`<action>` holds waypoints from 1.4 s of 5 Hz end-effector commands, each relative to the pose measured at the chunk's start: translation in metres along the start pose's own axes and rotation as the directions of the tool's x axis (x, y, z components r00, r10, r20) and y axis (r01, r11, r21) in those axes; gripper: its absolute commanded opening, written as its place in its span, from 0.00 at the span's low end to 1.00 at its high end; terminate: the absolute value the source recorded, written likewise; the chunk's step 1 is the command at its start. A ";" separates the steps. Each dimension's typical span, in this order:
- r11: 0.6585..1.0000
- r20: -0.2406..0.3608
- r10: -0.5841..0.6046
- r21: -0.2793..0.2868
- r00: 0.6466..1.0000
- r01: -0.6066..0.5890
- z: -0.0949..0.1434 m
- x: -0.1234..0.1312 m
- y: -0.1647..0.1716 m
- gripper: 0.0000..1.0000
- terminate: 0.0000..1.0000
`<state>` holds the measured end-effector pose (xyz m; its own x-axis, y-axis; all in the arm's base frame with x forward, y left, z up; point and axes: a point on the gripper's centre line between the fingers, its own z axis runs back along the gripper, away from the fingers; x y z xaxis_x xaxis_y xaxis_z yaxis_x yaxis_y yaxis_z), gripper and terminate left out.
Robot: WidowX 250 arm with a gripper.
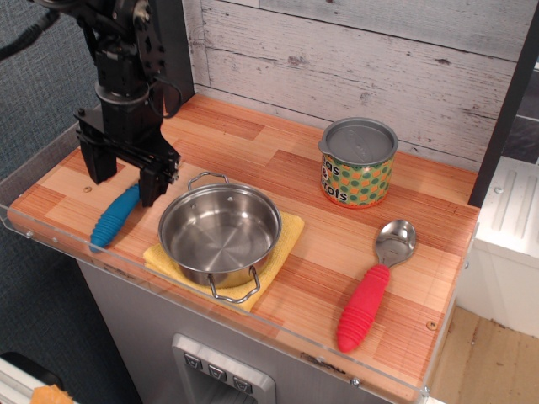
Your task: PICK UP THE SPOON AND PUT ANOTHER SIDE OF THE TABLE
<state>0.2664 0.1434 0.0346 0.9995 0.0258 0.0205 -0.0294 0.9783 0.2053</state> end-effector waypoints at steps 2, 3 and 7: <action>0.986 0.085 0.169 -0.003 0.982 -0.169 0.060 0.000 0.004 1.00 0.00; 0.970 0.074 0.243 -0.043 0.967 -0.241 0.070 0.003 -0.003 1.00 0.00; 0.975 0.142 0.204 -0.119 0.969 -0.188 0.088 0.072 -0.049 1.00 1.00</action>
